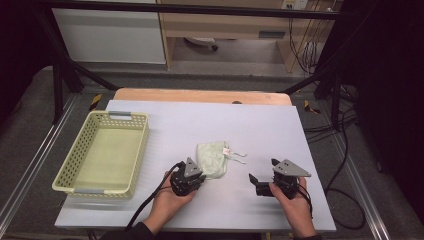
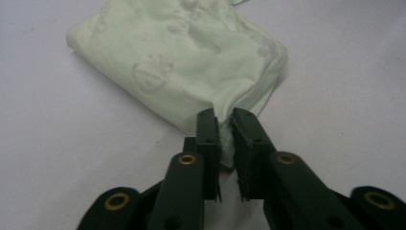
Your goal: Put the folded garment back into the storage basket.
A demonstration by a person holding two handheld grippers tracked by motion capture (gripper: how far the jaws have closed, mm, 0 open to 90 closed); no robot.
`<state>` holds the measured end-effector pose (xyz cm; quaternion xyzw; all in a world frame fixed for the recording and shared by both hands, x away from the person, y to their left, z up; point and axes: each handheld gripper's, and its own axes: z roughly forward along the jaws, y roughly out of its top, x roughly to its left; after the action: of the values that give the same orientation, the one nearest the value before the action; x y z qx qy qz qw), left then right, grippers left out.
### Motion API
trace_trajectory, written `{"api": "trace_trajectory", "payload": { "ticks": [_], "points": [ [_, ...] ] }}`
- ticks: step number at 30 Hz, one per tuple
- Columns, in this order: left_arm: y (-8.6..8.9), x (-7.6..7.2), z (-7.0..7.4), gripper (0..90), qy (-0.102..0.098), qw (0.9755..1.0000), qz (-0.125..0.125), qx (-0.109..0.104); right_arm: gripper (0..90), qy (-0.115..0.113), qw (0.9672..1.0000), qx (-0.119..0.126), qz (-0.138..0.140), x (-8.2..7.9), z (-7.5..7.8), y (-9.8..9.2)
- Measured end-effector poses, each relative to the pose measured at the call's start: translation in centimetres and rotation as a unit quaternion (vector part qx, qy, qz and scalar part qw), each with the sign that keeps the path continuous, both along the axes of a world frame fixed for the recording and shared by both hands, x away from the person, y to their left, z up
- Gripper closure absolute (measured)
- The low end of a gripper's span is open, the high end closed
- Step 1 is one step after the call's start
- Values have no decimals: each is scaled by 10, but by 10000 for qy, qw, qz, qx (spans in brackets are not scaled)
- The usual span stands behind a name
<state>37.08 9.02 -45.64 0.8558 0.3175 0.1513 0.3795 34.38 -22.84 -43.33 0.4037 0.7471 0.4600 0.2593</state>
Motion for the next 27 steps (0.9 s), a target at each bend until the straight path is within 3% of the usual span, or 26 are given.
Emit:
{"api": "trace_trajectory", "payload": {
  "ticks": [2,5,14,18,22,27],
  "points": [
    [4,4,0,867,170,9997,32,-164,27,9,10000,4,-3,1,0,1],
    [7,2,2,872,280,9994,34,-180,27,-1,10000,-1,1,1,0,3],
    [34,-25,4,873,548,9982,-75,-219,27,40,9997,-82,206,-3,1,16],
    [49,-39,6,873,641,9976,-138,-225,29,190,9992,-80,348,-6,2,27],
    [63,-53,7,872,706,9970,-164,-277,44,508,9974,-197,476,-11,2,48],
    [75,-72,4,852,650,9972,-68,-352,45,576,9957,-307,662,-16,2,68]
  ]
}}
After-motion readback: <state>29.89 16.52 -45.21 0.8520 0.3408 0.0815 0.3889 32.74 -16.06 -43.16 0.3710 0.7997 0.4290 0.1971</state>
